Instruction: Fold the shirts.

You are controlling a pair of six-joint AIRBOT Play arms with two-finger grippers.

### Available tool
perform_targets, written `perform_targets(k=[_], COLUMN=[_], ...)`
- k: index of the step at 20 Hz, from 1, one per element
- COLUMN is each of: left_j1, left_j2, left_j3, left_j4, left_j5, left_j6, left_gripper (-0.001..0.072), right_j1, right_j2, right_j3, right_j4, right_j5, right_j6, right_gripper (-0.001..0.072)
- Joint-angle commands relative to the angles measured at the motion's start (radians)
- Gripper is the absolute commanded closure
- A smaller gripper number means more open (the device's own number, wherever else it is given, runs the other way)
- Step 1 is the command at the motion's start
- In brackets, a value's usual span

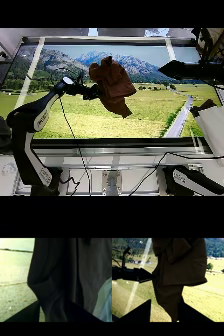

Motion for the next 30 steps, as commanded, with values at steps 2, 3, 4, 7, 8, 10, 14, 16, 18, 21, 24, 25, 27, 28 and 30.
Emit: perform_targets(k=[2, 3, 4, 7, 8, 10, 14, 16, 18, 21, 24, 25, 27, 28, 30], left_j1=[0.000, 0.000, 0.000, 0.000, 0.000, -0.006, -0.067, -0.110, -0.148, -0.181, -0.177, -0.175, -0.172, -0.172, -0.172], left_j2=[-0.015, -0.015, -0.015, -0.014, -0.014, -0.014, -0.014, -0.014, -0.014, -0.014, -0.014, -0.014, -0.014, -0.014, -0.014], left_j3=[0.000, 0.000, 0.000, 0.000, 0.000, 0.000, 0.000, 0.000, 0.000, 0.000, 0.000, 0.000, 0.000, 0.000, 0.000], left_j4=[-0.073, -0.073, -0.074, -0.087, -0.098, -0.114, -0.113, -0.114, -0.115, -0.114, -0.110, -0.106, -0.098, -0.093, -0.092], left_j5=[0.056, 0.061, 0.061, 0.037, 0.015, -0.062, -0.203, -0.182, -0.157, -0.148, -0.140, -0.141, -0.140, -0.140, -0.136], left_j6=[0.037, 0.039, 0.044, 0.098, 0.109, 0.126, 0.232, 0.249, 0.261, 0.298, 0.301, 0.301, 0.302, 0.310, 0.328], left_gripper=[0.0641, 0.0694, 0.0692, 0.0692, 0.0692, 0.0693, 0.0693, 0.0693, 0.0693, 0.0693, 0.0693, 0.0693, 0.0693, 0.0693, 0.0693], right_j1=[0.176, 0.216, 0.246, 0.306, 0.323, 0.357, 0.430, 0.451, 0.465, 0.471, 0.457, 0.439, 0.387, 0.359, 0.309], right_j2=[-0.002, -0.005, -0.012, -0.052, -0.071, -0.125, -0.244, -0.295, -0.338, -0.379, -0.382, -0.382, -0.382, -0.382, -0.382], right_j3=[-0.117, -0.172, -0.224, -0.369, -0.401, -0.424, -0.423, -0.423, -0.423, -0.423, -0.423, -0.423, -0.423, -0.423, -0.423], right_j4=[-0.081, -0.097, -0.093, 0.082, 0.167, 0.289, 0.407, 0.468, 0.542, 0.549, 0.497, 0.478, 0.444, 0.435, 0.422], right_j5=[-0.099, -0.160, -0.221, -0.426, -0.492, -0.596, -0.709, -0.740, -0.788, -0.796, -0.826, -0.816, -0.756, -0.715, -0.646], right_j6=[0.039, 0.085, 0.117, 0.171, 0.162, 0.148, 0.150, 0.156, 0.156, 0.156, 0.155, 0.156, 0.156, 0.156, 0.156], right_gripper=[0.0311, 0.0310, 0.0309, 0.0307, 0.0307, 0.0307, 0.0307, 0.0307, 0.0310, 0.0311, 0.0311, 0.0311, 0.0312, 0.0311, 0.0311])
